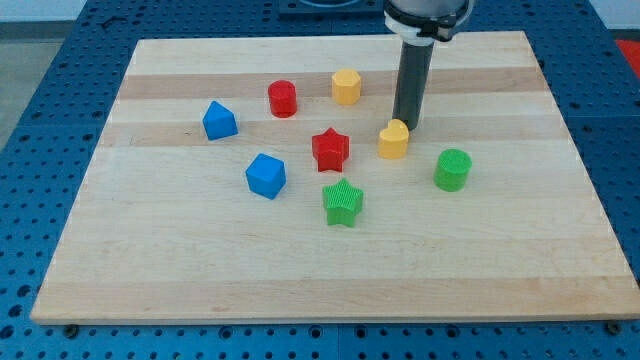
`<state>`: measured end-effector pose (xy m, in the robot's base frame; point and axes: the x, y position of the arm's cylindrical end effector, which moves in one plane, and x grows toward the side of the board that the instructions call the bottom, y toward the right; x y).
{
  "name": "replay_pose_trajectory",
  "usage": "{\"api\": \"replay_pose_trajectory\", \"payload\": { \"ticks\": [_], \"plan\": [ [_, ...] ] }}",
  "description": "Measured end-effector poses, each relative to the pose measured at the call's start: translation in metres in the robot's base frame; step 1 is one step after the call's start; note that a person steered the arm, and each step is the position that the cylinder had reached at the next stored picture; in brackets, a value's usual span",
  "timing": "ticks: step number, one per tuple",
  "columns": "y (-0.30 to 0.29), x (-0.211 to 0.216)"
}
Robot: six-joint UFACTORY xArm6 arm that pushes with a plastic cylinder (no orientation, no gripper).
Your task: Point your arm at the green circle
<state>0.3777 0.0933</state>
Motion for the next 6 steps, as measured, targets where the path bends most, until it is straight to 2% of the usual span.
{"api": "replay_pose_trajectory", "payload": {
  "ticks": [1,2,3,4,5,6],
  "plan": [
    [0.028,0.026],
    [0.015,0.061],
    [-0.027,0.085],
    [-0.013,0.126],
    [0.021,0.136],
    [0.03,0.124]
  ]
}}
